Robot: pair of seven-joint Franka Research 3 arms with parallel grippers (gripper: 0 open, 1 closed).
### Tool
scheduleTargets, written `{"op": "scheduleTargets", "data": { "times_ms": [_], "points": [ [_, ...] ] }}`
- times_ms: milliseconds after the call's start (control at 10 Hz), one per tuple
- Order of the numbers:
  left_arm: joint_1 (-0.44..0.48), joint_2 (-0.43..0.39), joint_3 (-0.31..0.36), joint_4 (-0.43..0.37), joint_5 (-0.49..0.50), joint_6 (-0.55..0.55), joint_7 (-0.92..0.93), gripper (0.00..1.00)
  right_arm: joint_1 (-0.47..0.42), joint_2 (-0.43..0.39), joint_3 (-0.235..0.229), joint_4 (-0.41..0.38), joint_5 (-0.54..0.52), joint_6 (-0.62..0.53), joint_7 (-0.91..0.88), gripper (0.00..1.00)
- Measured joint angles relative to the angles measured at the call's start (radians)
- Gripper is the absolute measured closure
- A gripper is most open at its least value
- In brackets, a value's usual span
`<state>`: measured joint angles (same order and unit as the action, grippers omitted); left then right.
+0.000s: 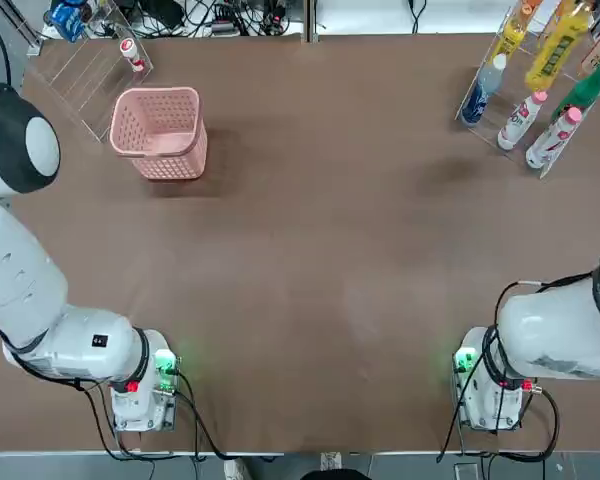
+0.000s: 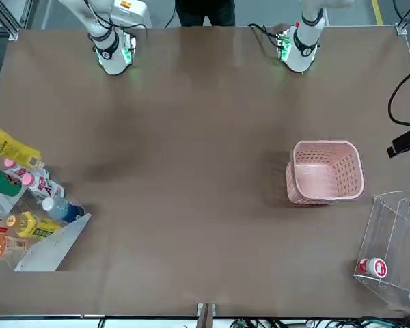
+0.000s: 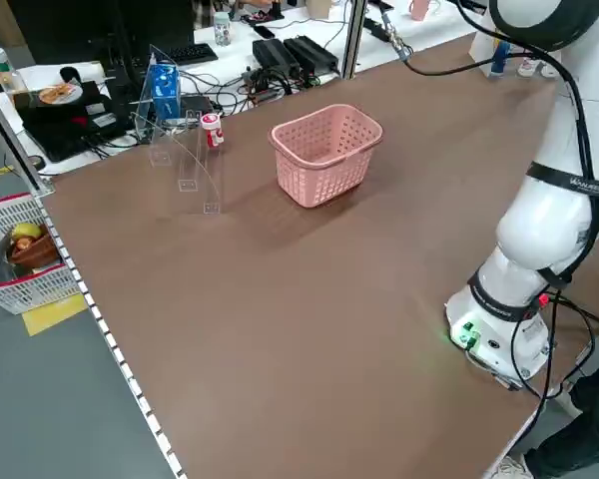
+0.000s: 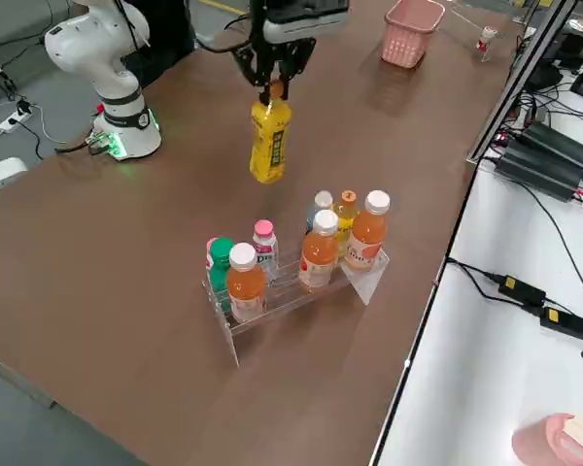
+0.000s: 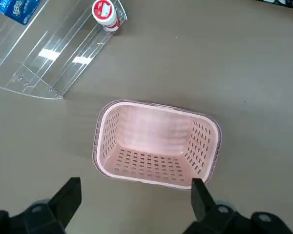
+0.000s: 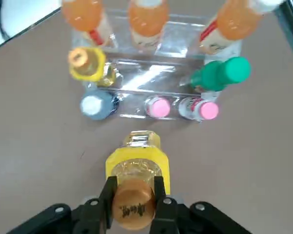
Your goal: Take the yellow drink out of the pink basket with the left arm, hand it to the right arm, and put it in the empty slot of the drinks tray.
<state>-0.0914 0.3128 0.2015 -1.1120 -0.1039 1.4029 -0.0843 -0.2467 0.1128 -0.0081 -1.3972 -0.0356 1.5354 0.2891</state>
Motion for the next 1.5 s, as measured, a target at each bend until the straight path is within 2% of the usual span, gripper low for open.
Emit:
{"op": "scheduleTargets", "data": {
  "times_ms": [200, 400, 700, 1500],
  "points": [
    [0.000, 0.000, 0.000, 0.000, 0.000, 0.000, 0.000, 0.00, -0.080, 0.017, -0.001, 0.004, 0.000, 0.050, -0.068, 0.66],
    [0.000, 0.000, 0.000, 0.000, 0.000, 0.000, 0.000, 0.00, -0.112, 0.062, -0.001, 0.042, 0.000, 0.064, -0.085, 0.66],
    [0.000, 0.000, 0.000, 0.000, 0.000, 0.000, 0.000, 0.00, -0.113, 0.103, 0.002, 0.090, 0.000, 0.065, -0.101, 0.66],
    [0.000, 0.000, 0.000, 0.000, 0.000, 0.000, 0.000, 0.00, -0.107, 0.178, 0.023, 0.120, 0.001, 0.131, -0.177, 0.66]
  ]
}}
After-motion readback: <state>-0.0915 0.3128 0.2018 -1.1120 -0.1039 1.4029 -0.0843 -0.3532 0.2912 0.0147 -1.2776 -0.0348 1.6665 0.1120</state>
